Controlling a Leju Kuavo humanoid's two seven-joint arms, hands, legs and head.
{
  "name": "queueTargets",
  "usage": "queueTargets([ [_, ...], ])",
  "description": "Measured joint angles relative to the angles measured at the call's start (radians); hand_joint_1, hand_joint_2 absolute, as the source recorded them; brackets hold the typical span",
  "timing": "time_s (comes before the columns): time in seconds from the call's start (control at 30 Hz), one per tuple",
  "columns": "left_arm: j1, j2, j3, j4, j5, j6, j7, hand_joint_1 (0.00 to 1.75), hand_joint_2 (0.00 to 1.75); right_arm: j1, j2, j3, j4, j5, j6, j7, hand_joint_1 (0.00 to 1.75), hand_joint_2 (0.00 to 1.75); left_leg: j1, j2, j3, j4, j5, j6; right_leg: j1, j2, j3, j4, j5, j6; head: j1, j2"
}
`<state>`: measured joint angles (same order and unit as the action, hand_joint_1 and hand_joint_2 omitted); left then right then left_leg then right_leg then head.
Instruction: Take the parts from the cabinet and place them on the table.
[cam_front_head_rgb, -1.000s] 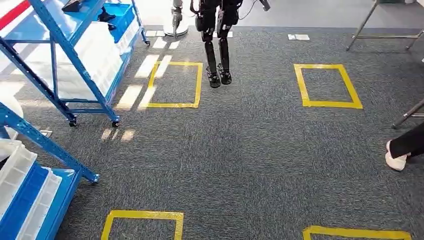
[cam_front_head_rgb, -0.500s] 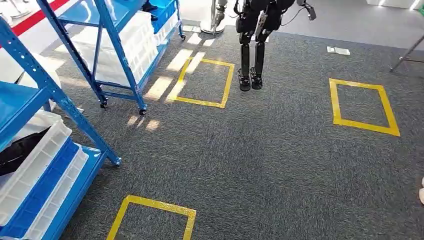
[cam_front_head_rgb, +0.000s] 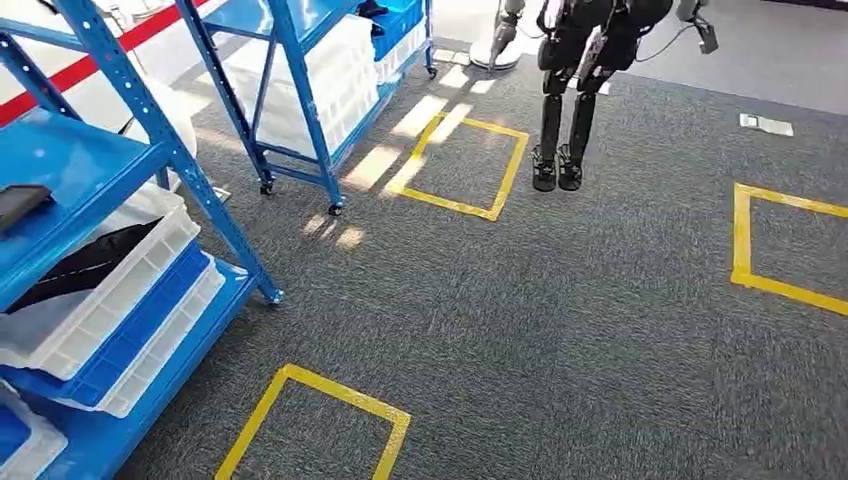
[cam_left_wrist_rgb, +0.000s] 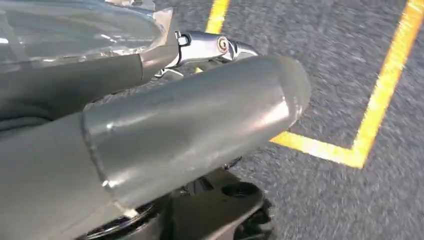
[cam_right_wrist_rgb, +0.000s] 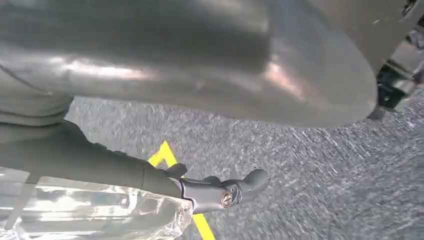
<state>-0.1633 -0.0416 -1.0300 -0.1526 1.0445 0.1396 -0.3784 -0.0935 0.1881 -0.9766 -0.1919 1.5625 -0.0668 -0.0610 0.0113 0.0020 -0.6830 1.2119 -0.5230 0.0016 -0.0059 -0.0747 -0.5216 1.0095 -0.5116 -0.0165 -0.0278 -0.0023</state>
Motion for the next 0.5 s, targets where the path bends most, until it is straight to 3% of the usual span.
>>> queueTargets([
  [0.03,-0.001,0.000,0.000,0.000,0.000,0.000,0.000,0.00,0.00,-0.001,0.001,0.003,0.000,0.000,0.000,-0.003,0.00,0.00,-0.002,0.017,0.050,-0.086,0.036,0.006,0.002,-0.011,0.002,0.000,-0.001,-0.001,0.001,0.000],
  [0.07,-0.004,0.000,0.000,0.000,0.000,0.000,0.000,0.00,0.00,-0.002,0.002,0.005,0.000,0.000,0.000,-0.006,0.00,0.00,-0.007,0.063,0.094,-0.159,0.055,0.016,0.005,-0.019,0.006,0.000,-0.004,0.001,0.000,0.000],
  [0.1,-0.010,0.000,0.000,0.000,0.000,0.000,0.000,0.00,0.00,-0.002,0.003,0.005,0.000,0.000,0.000,-0.008,0.00,0.00,-0.018,0.083,0.102,-0.182,0.047,0.020,0.017,-0.028,0.004,0.004,-0.009,0.007,0.001,0.000],
  [0.2,-0.008,0.001,0.000,0.000,0.000,0.000,0.000,0.00,0.00,-0.005,0.003,0.006,0.000,0.000,0.004,-0.009,0.00,0.00,-0.023,0.046,0.092,-0.184,0.051,0.029,0.014,-0.058,0.009,-0.003,-0.010,0.014,0.003,0.000],
  [0.23,-0.007,0.001,0.000,0.000,0.001,0.000,0.000,0.00,0.00,-0.008,0.004,0.007,0.000,0.000,0.006,-0.009,0.00,0.00,-0.017,0.032,0.099,-0.197,0.058,0.038,0.022,-0.064,0.017,-0.002,-0.013,0.020,0.001,0.000],
  [0.27,-0.005,-0.003,0.000,0.000,0.001,0.000,0.001,0.00,0.00,-0.009,0.003,0.008,0.000,0.000,0.006,-0.010,0.00,0.00,-0.010,0.025,0.107,-0.207,0.065,0.043,0.014,-0.014,0.004,0.013,-0.027,0.025,0.004,0.000],
  [0.3,-0.008,-0.002,0.000,0.000,0.001,0.000,0.001,0.00,0.00,-0.008,0.004,0.008,0.000,0.000,0.007,-0.010,0.00,0.00,-0.006,0.014,0.104,-0.207,0.069,0.048,0.012,0.033,-0.016,0.066,-0.056,0.022,0.003,0.000],
  [0.33,-0.011,-0.001,0.000,0.000,0.002,0.000,0.001,0.00,0.00,-0.006,0.004,0.008,0.000,0.000,0.008,-0.010,0.00,0.00,-0.006,-0.002,0.102,-0.207,0.070,0.051,0.006,0.057,-0.058,0.158,-0.096,0.016,0.005,0.000],
  [0.37,-0.011,-0.003,0.000,0.000,0.002,0.000,0.001,0.00,0.00,-0.003,0.003,0.008,0.000,0.000,0.009,-0.010,0.00,0.00,-0.006,-0.019,0.100,-0.207,0.071,0.051,0.002,0.065,-0.103,0.254,-0.131,0.015,0.003,0.000],
  [0.4,-0.010,-0.003,0.000,0.000,0.002,0.000,0.001,0.00,0.00,-0.001,0.002,0.008,0.000,0.000,0.009,-0.010,0.00,0.00,-0.006,-0.027,0.100,-0.206,0.071,0.051,0.002,0.066,-0.120,0.290,-0.141,0.017,0.004,0.000],
  [0.43,-0.006,-0.003,0.000,0.000,0.002,0.000,0.001,0.00,0.00,0.003,0.000,0.008,0.000,0.000,0.009,-0.010,0.00,0.00,-0.005,-0.049,0.101,-0.206,0.072,0.049,-0.003,0.067,-0.135,0.312,-0.136,0.030,0.004,0.000],
  [0.5,-0.006,-0.003,0.000,0.000,0.002,0.000,0.001,0.00,0.00,0.001,-0.002,0.008,0.000,0.000,0.009,-0.010,0.00,0.00,0.000,-0.077,0.102,-0.203,0.073,0.046,-0.012,0.073,-0.087,0.199,-0.076,0.055,0.005,0.000],
])
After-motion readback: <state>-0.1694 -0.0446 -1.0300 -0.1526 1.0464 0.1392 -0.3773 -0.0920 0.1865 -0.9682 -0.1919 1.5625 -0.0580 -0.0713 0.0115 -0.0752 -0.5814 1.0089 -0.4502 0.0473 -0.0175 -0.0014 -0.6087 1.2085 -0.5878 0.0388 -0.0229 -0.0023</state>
